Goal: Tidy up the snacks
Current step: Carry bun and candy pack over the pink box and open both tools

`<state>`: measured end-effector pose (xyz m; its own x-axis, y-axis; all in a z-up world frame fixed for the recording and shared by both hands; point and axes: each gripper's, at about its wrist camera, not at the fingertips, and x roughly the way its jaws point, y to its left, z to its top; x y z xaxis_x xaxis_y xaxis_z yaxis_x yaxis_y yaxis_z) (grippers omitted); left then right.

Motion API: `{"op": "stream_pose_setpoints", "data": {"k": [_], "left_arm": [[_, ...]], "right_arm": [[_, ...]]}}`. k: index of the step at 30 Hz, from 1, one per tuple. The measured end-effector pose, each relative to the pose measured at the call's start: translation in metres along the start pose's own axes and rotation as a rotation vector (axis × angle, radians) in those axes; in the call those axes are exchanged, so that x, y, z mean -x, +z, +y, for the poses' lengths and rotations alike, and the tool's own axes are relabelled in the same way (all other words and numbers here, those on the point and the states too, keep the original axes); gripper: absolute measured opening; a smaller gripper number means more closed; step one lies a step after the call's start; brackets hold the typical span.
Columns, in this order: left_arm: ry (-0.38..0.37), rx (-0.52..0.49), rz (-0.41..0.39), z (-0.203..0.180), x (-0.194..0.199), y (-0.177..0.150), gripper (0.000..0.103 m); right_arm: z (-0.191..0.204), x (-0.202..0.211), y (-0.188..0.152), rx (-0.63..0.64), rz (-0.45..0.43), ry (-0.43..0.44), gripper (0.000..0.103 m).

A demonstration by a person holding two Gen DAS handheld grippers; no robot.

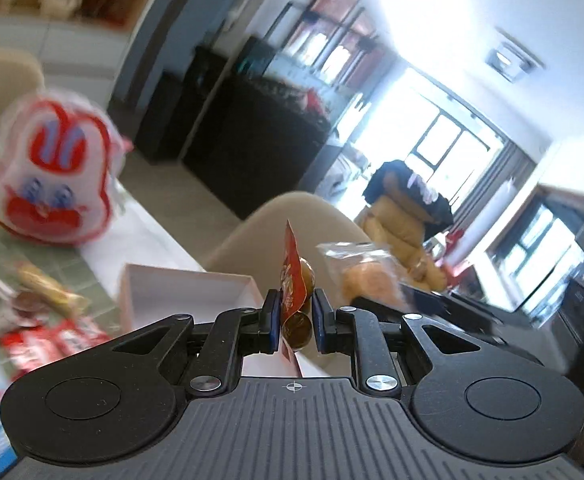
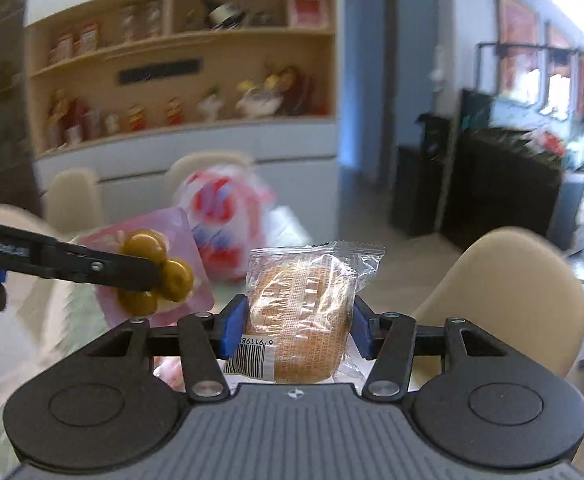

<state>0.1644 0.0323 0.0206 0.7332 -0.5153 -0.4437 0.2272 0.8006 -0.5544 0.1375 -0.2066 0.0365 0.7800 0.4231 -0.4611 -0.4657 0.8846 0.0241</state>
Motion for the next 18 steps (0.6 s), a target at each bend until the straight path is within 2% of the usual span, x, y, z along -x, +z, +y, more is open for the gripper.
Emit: {"op": "stream_pose_setpoints", "data": {"k": [3,5,7,10,13,16,18], "left_arm": [[-0.01,0.097,0.09,0.033,-0.058,0.004,0.027],[0.033,0.097,0.121,0.051,-0.085,-0.002,0.027],[0.076,0.089,0.117,0.065,-0.098,-0.008,0.027],[0.104,0.099,0.08,0.079,-0.087,-0.016,0.027],[0.162,0.062,0.054,0.082,-0.061,-0.024,0.027],[0.254,0.014,0.068,0.081,-0.032,-0.044,0.027],[0.297,-0.006,0.086,0.087,-0.013,-0.06,0.027]], "right_arm": [[-0.019,-0.029,0.014,-0.05,0.02,-0.031,0.053],[-0.026,-0.046,0.013,-0.064,0.045,-0.038,0.053],[-0.027,-0.066,0.006,-0.07,0.078,-0.033,0.053],[-0.024,-0.095,-0.006,-0.079,0.128,-0.019,0.053],[-0.02,-0.124,-0.021,-0.086,0.186,0.011,0.054],[-0.019,-0.147,-0.031,-0.151,0.238,0.072,0.055],[-0.019,-0.152,-0.035,-0.196,0.242,0.093,0.058]]}}
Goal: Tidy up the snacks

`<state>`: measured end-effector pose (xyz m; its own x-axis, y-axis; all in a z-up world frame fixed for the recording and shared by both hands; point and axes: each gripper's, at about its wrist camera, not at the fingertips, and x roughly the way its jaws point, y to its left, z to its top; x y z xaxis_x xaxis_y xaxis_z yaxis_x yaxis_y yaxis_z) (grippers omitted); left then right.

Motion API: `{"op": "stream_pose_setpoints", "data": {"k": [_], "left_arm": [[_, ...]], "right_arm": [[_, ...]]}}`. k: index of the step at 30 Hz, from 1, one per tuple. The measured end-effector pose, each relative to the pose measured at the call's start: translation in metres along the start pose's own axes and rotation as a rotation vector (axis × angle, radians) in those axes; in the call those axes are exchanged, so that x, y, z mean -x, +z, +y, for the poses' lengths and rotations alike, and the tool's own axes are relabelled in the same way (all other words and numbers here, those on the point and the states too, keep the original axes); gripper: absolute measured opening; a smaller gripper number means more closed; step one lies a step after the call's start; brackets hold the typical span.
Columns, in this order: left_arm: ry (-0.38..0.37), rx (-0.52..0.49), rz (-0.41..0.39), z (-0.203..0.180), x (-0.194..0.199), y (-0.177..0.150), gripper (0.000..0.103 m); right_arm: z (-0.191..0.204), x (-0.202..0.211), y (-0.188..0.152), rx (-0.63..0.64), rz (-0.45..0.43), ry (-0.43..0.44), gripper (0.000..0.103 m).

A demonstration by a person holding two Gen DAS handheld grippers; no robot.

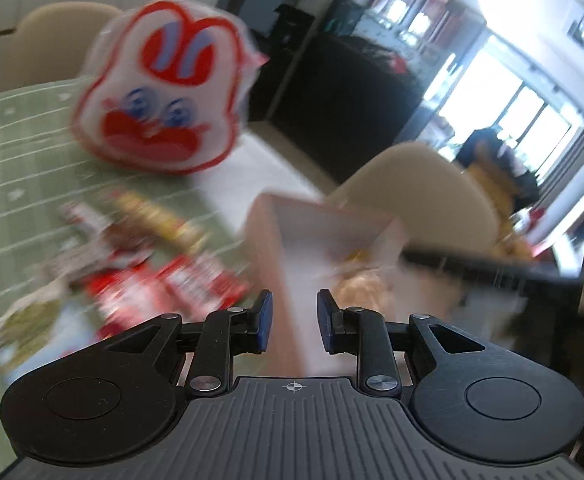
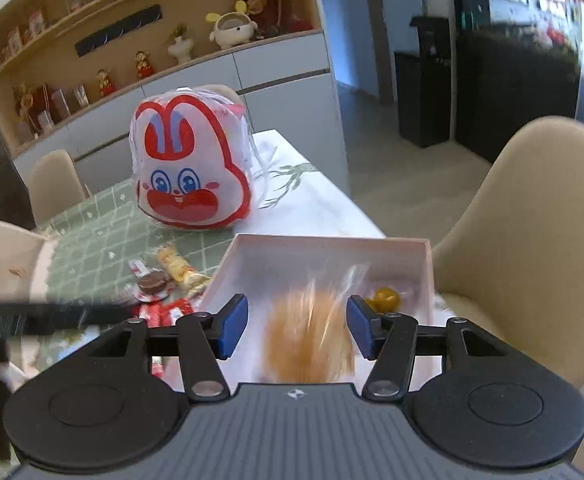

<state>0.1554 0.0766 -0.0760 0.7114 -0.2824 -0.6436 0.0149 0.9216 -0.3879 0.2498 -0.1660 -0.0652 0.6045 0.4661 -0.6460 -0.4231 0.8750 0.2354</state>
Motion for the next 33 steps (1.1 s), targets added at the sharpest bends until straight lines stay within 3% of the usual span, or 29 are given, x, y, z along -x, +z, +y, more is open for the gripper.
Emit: {"op": "stream_pose_setpoints", "data": {"k": [6,10,13,19,23,26,29,32,33], "left_arm": [[0.107,-0.034,0.085,0.018,0.033,-0.064,0.027],[0.127,-0.048,0.118,0.027,0.043,-0.095,0.028],[0.138,0.014,0.103,0.041,0.053,-0.108,0.028],[0.206,0.157,0.012,0.074,0.078,-0.099,0.027],[0.247,0.258,-0.055,0.102,0.086,-0.085,0.027],[0.24,0.307,-0.063,0.115,0.088,-0.081,0.027],[0.225,0.335,-0.052,0.122,0.088,-0.083,0.027],[0.2,0.354,-0.026,0.126,0.086,-0.091,0.027],[0.193,0.351,-0.018,0.127,0.086,-0.094,0.027]], "right_arm": [[0.02,0.011,-0.017,0.055,-0.02,-0.057,0.06],[0.053,0.029,-0.052,0.174,-0.035,-0.083,0.061],[0.084,0.035,-0.085,0.26,-0.04,-0.076,0.062],[0.13,0.014,-0.121,0.294,0.087,0.069,0.063],[0.15,-0.001,-0.126,0.301,0.103,0.116,0.063],[0.167,-0.016,-0.123,0.32,0.102,0.156,0.066],[0.186,-0.046,-0.116,0.359,0.157,0.222,0.067],[0.196,-0.074,-0.109,0.372,0.16,0.196,0.067],[0.196,-0.082,-0.107,0.375,0.169,0.187,0.072]]}}
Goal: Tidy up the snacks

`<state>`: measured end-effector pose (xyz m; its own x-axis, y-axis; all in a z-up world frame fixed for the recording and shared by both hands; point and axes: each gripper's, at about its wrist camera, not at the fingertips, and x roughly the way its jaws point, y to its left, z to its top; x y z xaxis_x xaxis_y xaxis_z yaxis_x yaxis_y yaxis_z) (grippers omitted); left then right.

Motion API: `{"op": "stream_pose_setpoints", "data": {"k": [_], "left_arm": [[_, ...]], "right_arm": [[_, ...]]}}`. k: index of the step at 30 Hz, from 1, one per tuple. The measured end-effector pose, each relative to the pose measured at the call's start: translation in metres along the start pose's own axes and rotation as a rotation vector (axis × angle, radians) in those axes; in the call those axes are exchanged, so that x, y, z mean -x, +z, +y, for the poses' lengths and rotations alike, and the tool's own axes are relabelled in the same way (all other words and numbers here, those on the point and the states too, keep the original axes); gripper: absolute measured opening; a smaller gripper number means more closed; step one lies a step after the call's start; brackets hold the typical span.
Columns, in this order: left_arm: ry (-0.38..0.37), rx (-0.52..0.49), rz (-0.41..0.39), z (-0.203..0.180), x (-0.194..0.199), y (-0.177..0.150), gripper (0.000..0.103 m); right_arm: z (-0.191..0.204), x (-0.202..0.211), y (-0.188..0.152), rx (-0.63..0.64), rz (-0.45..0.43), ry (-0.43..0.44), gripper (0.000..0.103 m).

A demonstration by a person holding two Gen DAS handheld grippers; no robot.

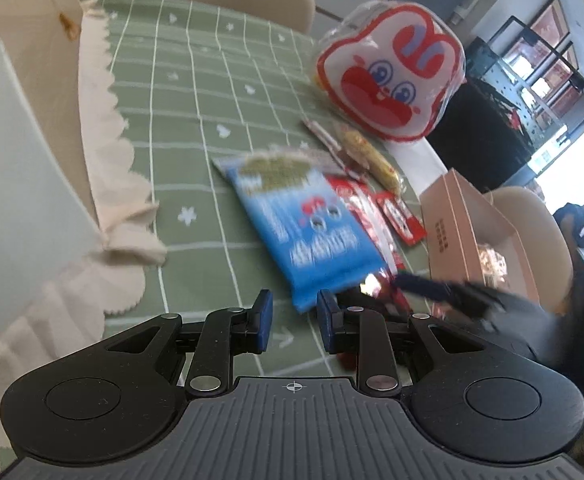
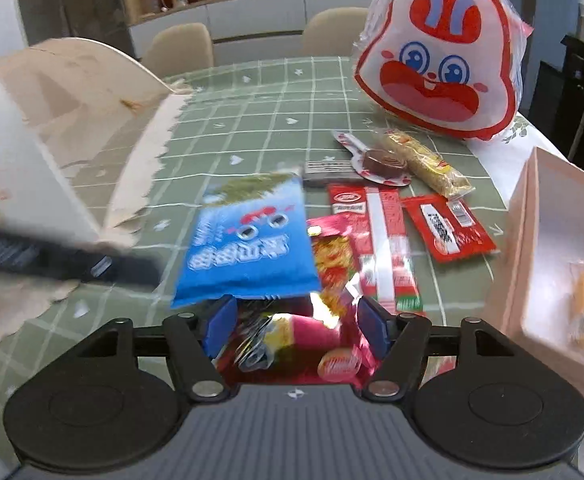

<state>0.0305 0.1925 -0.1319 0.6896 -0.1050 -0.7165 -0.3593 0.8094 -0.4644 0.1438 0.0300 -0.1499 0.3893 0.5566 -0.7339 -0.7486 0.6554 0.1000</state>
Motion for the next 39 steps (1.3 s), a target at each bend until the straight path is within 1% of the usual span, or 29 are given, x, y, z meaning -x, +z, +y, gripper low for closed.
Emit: {"op": "stream_pose_setpoints", "data": {"k": [2,3,5,6,8,10,11,15,17,18,21,23,24,25,26,27,29,30,31,34,36,38,39], "left_arm": [[-0.007,-0.016,0.014,0.002,-0.001,-0.004,0.027],[-0.014,-0.022,0.02,0.002,-0.001,-0.005,0.027],[-0.03,-0.02,0.029,0.004,-0.001,-0.007,0.027],[-0.035,-0.014,0.035,0.005,-0.002,-0.007,0.027],[-0.043,-0.001,0.045,0.006,-0.005,-0.008,0.027],[-0.042,0.007,0.053,0.006,-0.007,-0.009,0.027],[-0.042,0.006,0.058,0.005,-0.008,-0.01,0.027],[-0.057,0.003,0.092,-0.002,-0.017,-0.014,0.028],[-0.068,-0.013,0.119,-0.01,-0.025,-0.017,0.029],[-0.078,-0.025,0.134,-0.015,-0.029,-0.019,0.029],[-0.112,-0.083,0.154,-0.035,-0.042,-0.022,0.03],[-0.116,-0.101,0.147,-0.044,-0.043,-0.022,0.03],[-0.11,-0.115,0.13,-0.048,-0.041,-0.021,0.03],[-0.093,-0.143,0.107,-0.052,-0.037,-0.021,0.03],[-0.076,-0.169,0.09,-0.056,-0.033,-0.02,0.03],[-0.061,-0.193,0.077,-0.059,-0.029,-0.02,0.03],[-0.053,-0.241,0.069,-0.064,-0.022,-0.022,0.03],[-0.058,-0.276,0.077,-0.068,-0.019,-0.025,0.03],[-0.063,-0.311,0.09,-0.072,-0.017,-0.029,0.03],[-0.054,-0.42,0.131,-0.085,-0.014,-0.046,0.03],[-0.03,-0.481,0.145,-0.091,-0.012,-0.058,0.03],[0.003,-0.527,0.145,-0.095,-0.01,-0.068,0.03],[0.011,-0.537,0.142,-0.095,-0.008,-0.07,0.03]], "right_arm": [[-0.006,-0.011,0.002,-0.004,0.011,0.027,0.081],[-0.008,-0.015,0.002,-0.011,0.023,0.039,0.083],[-0.01,-0.014,0.002,-0.012,0.032,0.054,0.083],[-0.009,-0.013,0.002,-0.008,0.051,0.067,0.081],[-0.004,-0.009,-0.001,0.019,0.073,0.078,0.074],[0.0,0.0,-0.008,0.03,0.079,0.084,0.072],[0.0,0.005,-0.012,0.017,0.087,0.092,0.071],[-0.002,0.035,-0.037,-0.038,0.089,0.117,0.061],[-0.003,0.051,-0.049,-0.077,0.089,0.117,0.058],[-0.003,0.057,-0.054,-0.09,0.093,0.117,0.053],[-0.002,0.071,-0.074,-0.105,0.122,0.126,0.052],[-0.001,0.083,-0.083,-0.09,0.107,0.1,0.053],[-0.002,0.091,-0.085,-0.081,0.086,0.067,0.056],[-0.004,0.098,-0.085,-0.073,0.056,0.019,0.06],[-0.007,0.105,-0.084,-0.074,0.013,-0.049,0.07],[-0.011,0.11,-0.083,-0.085,-0.024,-0.107,0.076],[-0.025,0.113,-0.08,-0.142,-0.093,-0.23,0.077],[-0.032,0.11,-0.077,-0.175,-0.1,-0.26,0.077],[-0.04,0.104,-0.073,-0.212,-0.092,-0.271,0.077],[-0.057,0.08,-0.063,-0.294,-0.049,-0.215,0.077],[-0.059,0.061,-0.059,-0.296,-0.008,-0.205,0.077],[-0.056,0.053,-0.062,-0.272,0.019,-0.21,0.076],[-0.054,0.055,-0.063,-0.259,0.015,-0.216,0.071]]}}
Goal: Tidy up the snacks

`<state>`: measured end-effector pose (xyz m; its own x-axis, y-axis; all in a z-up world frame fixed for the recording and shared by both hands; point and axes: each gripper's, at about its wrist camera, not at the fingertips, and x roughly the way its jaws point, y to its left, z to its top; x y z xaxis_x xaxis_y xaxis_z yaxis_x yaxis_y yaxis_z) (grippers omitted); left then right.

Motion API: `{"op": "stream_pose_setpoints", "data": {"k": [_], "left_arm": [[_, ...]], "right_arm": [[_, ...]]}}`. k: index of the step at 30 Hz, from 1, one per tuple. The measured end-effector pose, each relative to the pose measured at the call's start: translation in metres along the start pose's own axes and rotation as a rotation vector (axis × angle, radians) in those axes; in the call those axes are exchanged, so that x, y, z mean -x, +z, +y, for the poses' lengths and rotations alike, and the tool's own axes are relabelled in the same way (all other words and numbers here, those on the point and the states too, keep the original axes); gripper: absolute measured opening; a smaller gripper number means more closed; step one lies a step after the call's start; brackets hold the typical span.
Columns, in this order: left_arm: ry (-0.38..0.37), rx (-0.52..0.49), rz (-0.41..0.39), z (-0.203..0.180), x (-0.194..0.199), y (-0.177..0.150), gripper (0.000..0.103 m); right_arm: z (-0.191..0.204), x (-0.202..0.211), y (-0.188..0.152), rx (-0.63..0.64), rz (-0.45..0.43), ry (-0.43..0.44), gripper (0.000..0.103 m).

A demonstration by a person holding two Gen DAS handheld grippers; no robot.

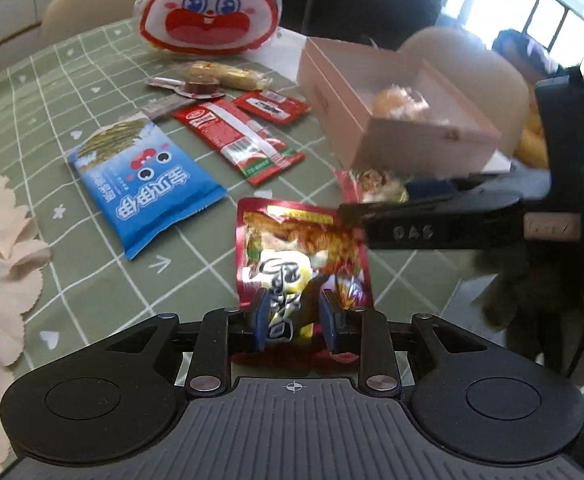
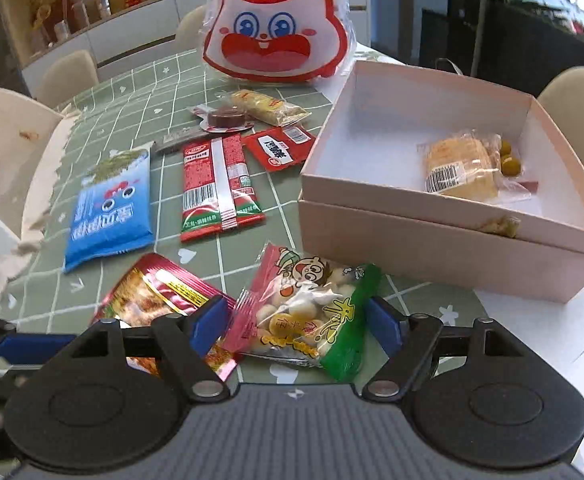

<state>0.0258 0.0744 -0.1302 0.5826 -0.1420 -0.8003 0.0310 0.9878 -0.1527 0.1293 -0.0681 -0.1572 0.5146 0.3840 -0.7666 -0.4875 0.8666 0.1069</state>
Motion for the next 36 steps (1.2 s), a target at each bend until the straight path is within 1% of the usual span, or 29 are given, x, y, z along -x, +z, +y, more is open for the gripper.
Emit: {"op": "stream_pose_setpoints", "data": {"k": [1,2,3,6,9,12,13,14,17,20,21,23,27,29,31,36], "left_arm": [[0.002,-0.001,0.001,0.0,0.001,-0.002,0.03],[0.0,0.009,0.001,0.001,0.002,-0.002,0.03],[0.003,0.02,-0.004,0.002,0.002,-0.002,0.03],[0.011,0.063,-0.02,0.01,0.0,0.002,0.03],[0.022,0.135,-0.019,0.023,-0.007,0.007,0.03],[-0.006,0.178,-0.014,0.032,-0.01,0.011,0.03],[-0.017,0.169,-0.013,0.031,-0.009,0.013,0.03],[-0.023,0.147,-0.017,0.027,-0.007,0.015,0.03],[-0.037,0.054,-0.036,0.008,-0.002,0.016,0.03],[0.004,-0.029,-0.01,-0.012,-0.01,0.015,0.03],[0.02,-0.05,0.001,-0.017,-0.014,0.014,0.032],[0.054,-0.095,-0.005,-0.027,-0.018,0.014,0.034],[0.049,-0.139,0.003,-0.037,-0.025,0.016,0.051],[0.053,-0.16,0.0,-0.04,-0.027,0.016,0.054],[0.061,-0.175,-0.006,-0.042,-0.03,0.015,0.054],[0.063,-0.167,-0.022,-0.039,-0.031,0.016,0.054]], "right_arm": [[0.001,0.003,-0.002,0.01,-0.002,-0.002,0.068],[-0.001,0.008,-0.004,0.018,-0.003,0.001,0.062],[-0.002,0.013,-0.006,0.023,0.002,0.003,0.06],[-0.013,0.029,-0.021,0.027,0.022,0.005,0.06],[-0.019,0.047,-0.042,0.059,0.015,-0.027,0.06],[-0.026,0.062,-0.06,0.05,0.012,-0.037,0.062],[-0.029,0.063,-0.066,0.036,0.029,-0.037,0.064],[-0.031,0.065,-0.071,0.03,0.019,-0.041,0.068],[-0.028,0.07,-0.081,0.049,-0.007,-0.066,0.072],[-0.025,0.069,-0.085,0.032,-0.026,-0.067,0.076],[-0.024,0.069,-0.086,0.027,-0.034,-0.073,0.078],[-0.023,0.07,-0.09,0.017,-0.05,-0.082,0.08],[-0.02,0.072,-0.097,0.01,-0.083,-0.09,0.085],[-0.021,0.072,-0.099,0.007,-0.095,-0.093,0.086],[-0.021,0.072,-0.101,0.004,-0.104,-0.097,0.087],[-0.02,0.072,-0.103,-0.001,-0.118,-0.105,0.088]]}}
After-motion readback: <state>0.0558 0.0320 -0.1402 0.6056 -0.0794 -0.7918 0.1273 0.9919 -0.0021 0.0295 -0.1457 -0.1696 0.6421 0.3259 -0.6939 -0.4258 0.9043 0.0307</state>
